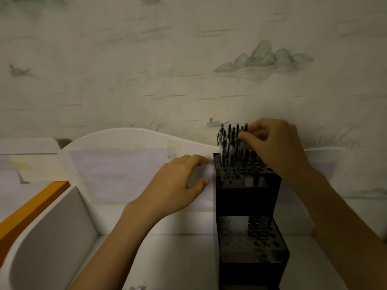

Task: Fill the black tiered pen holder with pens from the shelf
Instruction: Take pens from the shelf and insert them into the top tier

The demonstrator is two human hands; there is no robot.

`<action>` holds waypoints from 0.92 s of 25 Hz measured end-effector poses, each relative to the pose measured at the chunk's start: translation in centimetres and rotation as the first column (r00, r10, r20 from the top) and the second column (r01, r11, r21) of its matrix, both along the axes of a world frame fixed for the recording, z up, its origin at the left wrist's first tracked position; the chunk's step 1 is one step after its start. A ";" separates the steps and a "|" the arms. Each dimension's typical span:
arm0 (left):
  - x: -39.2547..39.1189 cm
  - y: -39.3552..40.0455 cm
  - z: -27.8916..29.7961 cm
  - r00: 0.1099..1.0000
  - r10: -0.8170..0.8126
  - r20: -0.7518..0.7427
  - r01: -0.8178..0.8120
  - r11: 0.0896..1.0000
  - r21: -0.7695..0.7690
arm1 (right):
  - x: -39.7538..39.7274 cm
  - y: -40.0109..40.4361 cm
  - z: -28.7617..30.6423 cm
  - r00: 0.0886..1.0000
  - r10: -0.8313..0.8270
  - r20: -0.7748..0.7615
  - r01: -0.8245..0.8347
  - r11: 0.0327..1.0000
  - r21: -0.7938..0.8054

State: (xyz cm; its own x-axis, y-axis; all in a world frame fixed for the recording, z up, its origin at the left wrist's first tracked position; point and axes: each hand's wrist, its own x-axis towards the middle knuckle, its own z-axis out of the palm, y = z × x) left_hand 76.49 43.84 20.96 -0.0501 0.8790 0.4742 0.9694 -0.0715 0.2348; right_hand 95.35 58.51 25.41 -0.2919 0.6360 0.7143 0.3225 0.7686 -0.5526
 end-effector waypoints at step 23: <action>2.6 -8.9 -3.9 0.942 0.242 0.234 -0.245 0.969 -0.017 | -1.2 -9.7 -7.3 0.817 0.571 0.075 -0.564 0.820 -0.101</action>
